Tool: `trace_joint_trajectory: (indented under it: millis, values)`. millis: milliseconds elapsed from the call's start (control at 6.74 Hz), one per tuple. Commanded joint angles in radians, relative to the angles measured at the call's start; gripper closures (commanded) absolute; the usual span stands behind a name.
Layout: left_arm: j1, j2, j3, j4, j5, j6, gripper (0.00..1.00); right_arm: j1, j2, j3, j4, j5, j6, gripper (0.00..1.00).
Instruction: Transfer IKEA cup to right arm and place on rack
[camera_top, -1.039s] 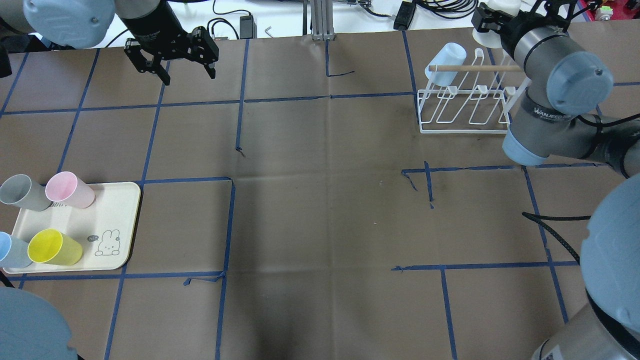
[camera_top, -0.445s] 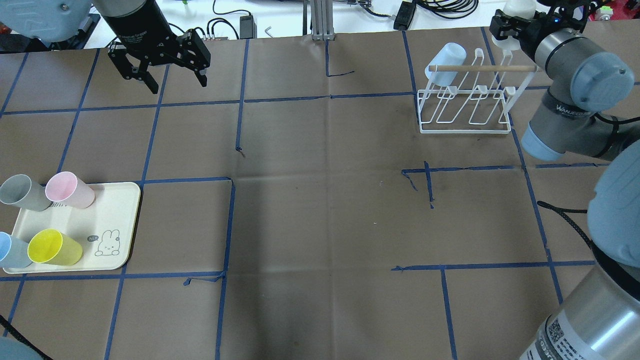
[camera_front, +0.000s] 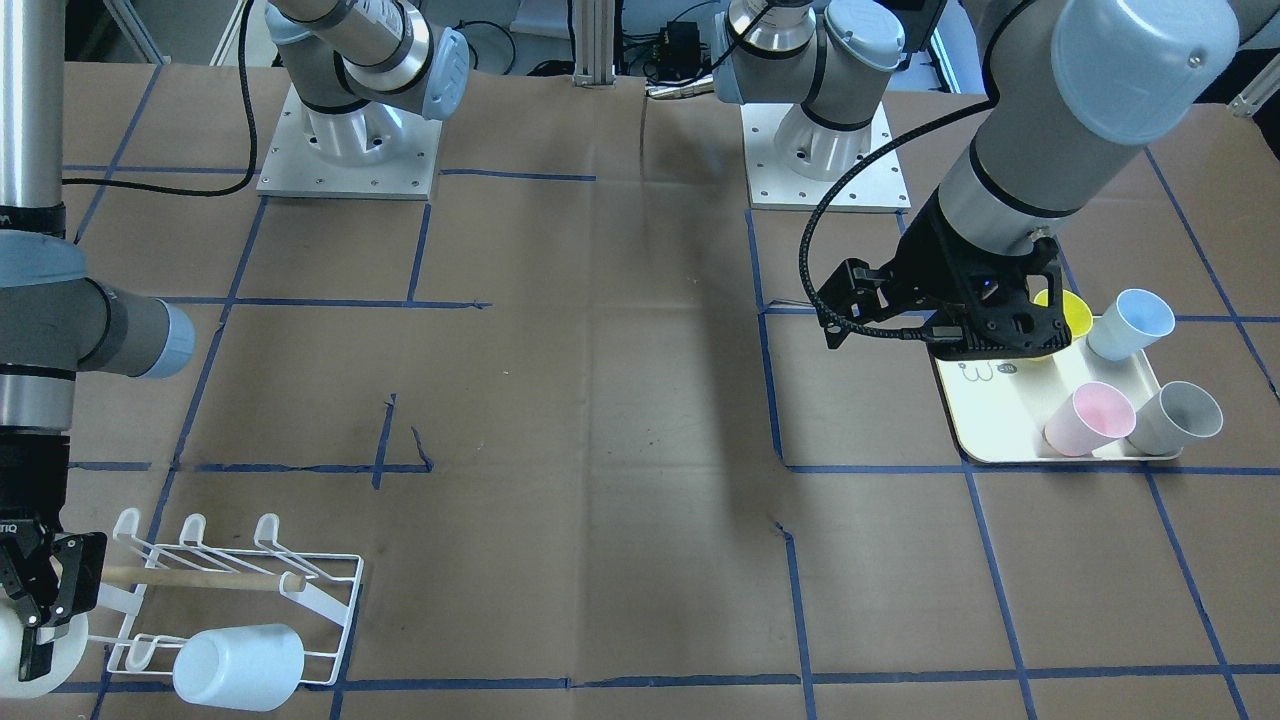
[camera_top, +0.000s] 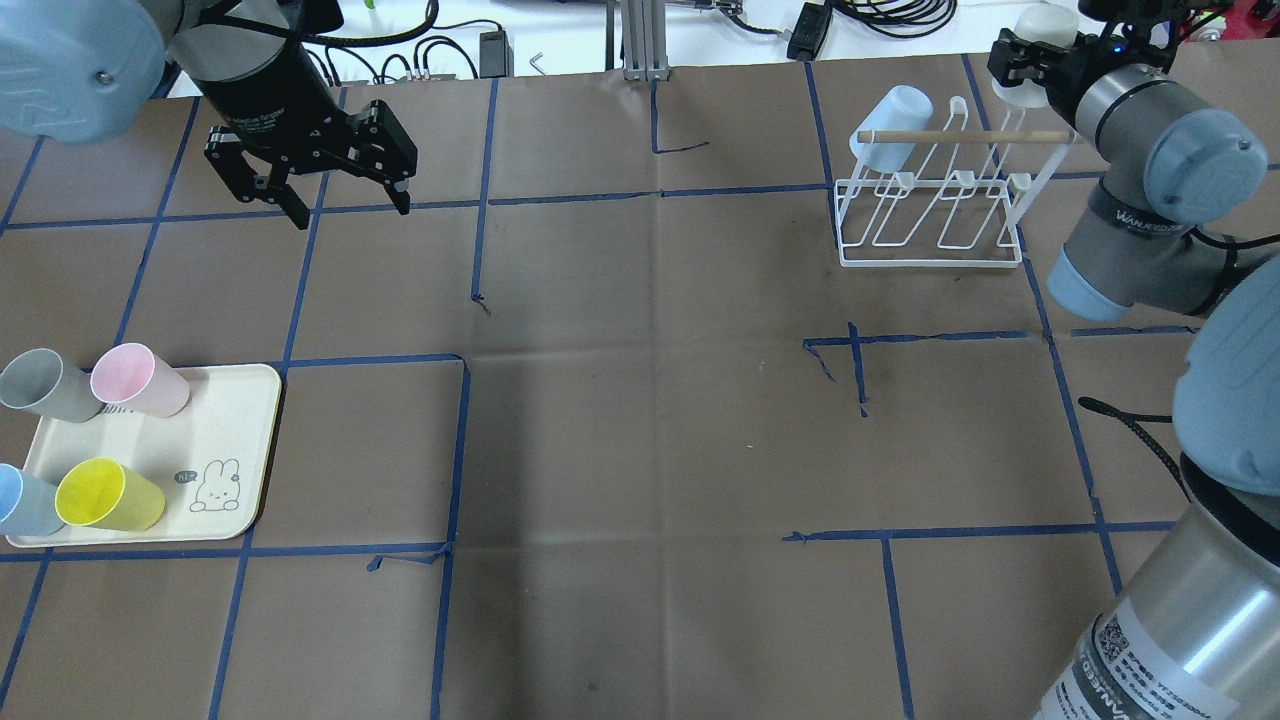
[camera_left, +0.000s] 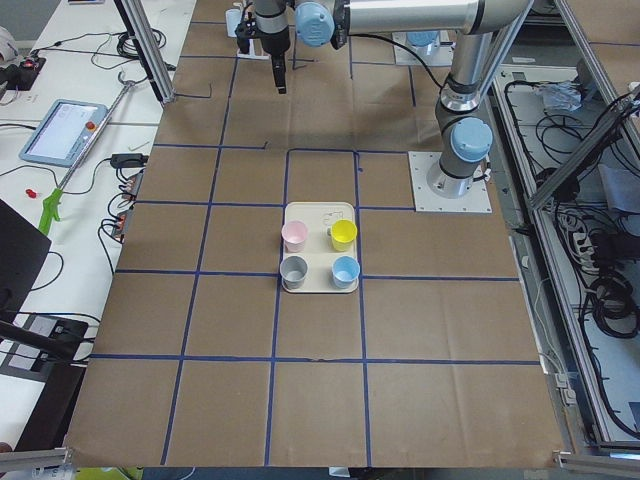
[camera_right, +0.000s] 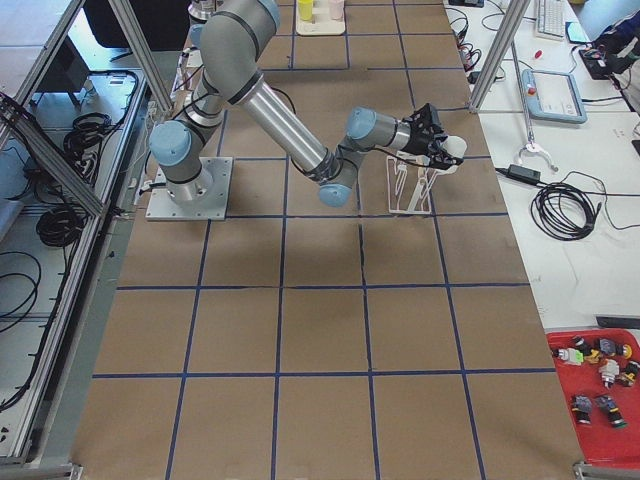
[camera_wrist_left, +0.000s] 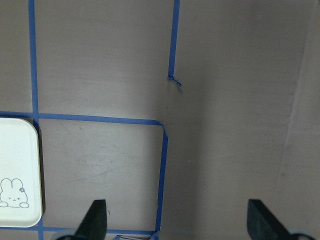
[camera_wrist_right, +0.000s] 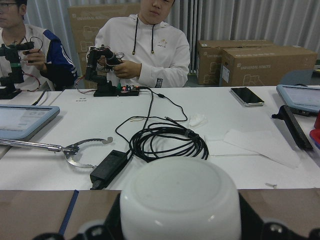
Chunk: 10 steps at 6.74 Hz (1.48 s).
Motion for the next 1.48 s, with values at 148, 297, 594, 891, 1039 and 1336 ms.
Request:
trace_joint_trajectory:
  millis: [148,297,594,891,1039,1336]
  values:
    - [-0.002,0.067,-0.047,-0.009,0.001,-0.011,0.0,-0.001,0.023,0.01,-0.001,-0.002,-0.001,0.76]
    - [-0.002,0.085,-0.08,0.003,0.019,-0.011,0.0,-0.001,0.02,0.014,0.002,-0.006,-0.003,0.7]
    - [-0.002,0.091,-0.1,0.006,0.019,-0.011,0.0,0.0,0.02,0.037,0.008,-0.014,0.002,0.11]
    - [-0.002,0.088,-0.095,0.012,0.018,-0.03,0.0,0.0,0.021,0.037,0.011,-0.015,0.008,0.0]
    - [-0.002,0.088,-0.095,0.015,0.016,-0.029,0.0,0.002,0.017,0.033,0.013,-0.017,0.009,0.0]
    - [-0.008,0.085,-0.095,0.02,0.018,-0.031,0.0,0.005,-0.027,0.021,0.013,-0.003,0.013,0.0]
